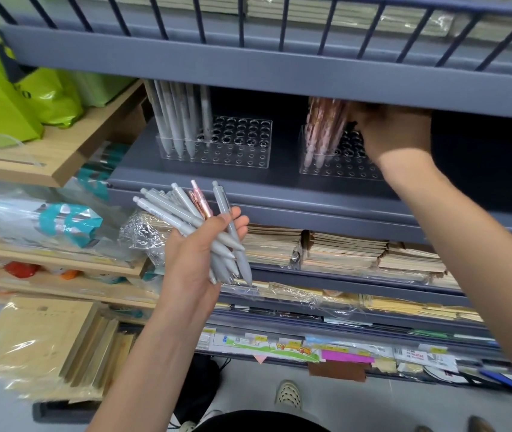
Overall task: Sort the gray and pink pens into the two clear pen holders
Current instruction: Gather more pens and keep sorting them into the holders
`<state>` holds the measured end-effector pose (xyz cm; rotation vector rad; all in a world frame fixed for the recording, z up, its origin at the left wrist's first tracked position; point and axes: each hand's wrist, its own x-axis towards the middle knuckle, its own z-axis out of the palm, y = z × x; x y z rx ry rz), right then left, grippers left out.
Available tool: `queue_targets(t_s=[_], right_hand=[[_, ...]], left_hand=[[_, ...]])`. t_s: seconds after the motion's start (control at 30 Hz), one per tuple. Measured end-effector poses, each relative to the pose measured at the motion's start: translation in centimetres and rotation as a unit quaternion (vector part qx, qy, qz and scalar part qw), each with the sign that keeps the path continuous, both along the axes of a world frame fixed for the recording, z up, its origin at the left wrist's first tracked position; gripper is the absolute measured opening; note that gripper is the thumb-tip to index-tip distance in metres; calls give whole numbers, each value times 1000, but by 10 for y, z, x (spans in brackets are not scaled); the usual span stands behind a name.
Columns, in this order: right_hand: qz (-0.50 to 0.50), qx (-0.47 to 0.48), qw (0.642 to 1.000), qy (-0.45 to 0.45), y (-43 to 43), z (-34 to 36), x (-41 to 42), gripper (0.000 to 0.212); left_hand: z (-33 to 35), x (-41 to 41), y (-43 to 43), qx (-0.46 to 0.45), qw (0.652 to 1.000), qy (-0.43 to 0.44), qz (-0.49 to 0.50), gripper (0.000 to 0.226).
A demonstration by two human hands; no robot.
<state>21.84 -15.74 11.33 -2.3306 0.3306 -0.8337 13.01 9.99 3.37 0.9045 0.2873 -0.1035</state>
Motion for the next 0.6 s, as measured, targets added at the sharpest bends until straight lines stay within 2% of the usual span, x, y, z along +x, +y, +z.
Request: queue_targets(t_s=[0.13, 0.3, 0.37, 0.43, 0.53, 0.6], right_hand=[[-1, -8, 1000, 14, 1, 2, 0, 33], [0, -30, 999, 40, 7, 11, -5, 38], [36, 11, 999, 21, 13, 15, -16, 41], [61, 70, 995, -35, 25, 16, -32, 37], [-32, -17, 994, -99, 44, 12, -54, 25], [-7, -38, 994, -100, 68, 10, -66, 15]], left_hand=[[1, -3, 9, 2, 1000, -13, -28, 5], [3, -5, 23, -7, 999, -16, -44, 18], [3, -5, 31, -11, 998, -25, -54, 16], [3, -7, 39, -16, 997, -39, -64, 17], [1, -8, 52, -14, 995, -65, -79, 16], [-1, -9, 60, -3, 993, -77, -89, 19]])
